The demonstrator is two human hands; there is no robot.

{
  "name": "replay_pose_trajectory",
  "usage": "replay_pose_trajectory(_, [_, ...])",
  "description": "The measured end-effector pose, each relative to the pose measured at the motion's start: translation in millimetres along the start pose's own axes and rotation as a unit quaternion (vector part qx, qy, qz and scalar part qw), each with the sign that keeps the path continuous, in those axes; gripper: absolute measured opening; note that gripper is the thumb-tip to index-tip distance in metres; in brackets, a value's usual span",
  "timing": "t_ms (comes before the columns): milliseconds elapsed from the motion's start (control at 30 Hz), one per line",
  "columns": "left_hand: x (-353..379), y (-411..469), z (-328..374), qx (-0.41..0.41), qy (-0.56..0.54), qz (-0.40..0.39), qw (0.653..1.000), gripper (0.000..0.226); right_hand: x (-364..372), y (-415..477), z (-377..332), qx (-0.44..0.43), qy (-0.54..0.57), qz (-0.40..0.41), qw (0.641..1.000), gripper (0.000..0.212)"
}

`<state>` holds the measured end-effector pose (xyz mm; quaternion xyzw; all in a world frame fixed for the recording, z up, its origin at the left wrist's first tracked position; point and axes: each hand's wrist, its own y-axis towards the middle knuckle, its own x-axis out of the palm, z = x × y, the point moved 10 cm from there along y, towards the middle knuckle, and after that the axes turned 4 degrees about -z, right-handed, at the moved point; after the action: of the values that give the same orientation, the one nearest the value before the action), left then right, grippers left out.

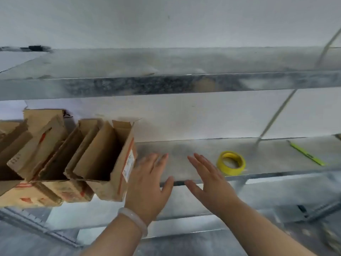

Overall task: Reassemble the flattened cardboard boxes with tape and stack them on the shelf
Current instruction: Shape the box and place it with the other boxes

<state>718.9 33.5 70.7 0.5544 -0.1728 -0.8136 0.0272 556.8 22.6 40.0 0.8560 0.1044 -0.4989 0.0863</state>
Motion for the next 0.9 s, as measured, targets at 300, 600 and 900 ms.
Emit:
replay_pose_trajectory(300, [14.7,40.5,168.7,0.169,-0.012,0.030,0.985,0.059,-122.7,-85.6,101.9,0.079,-0.099,0.113,0.986,0.076])
replay_pose_trajectory(600, [40.1,56.2,312.2,0.196,-0.015,0.033,0.980,0.061,-213.3,-142.7,193.7,0.095,-0.147,0.121,0.977,0.084])
replay_pose_trajectory(900, [96.7,55.6,457.4,0.238,-0.016,0.019,0.971,0.059,-285.5,-223.3,315.5,0.153,-0.170,0.120,0.966,0.073])
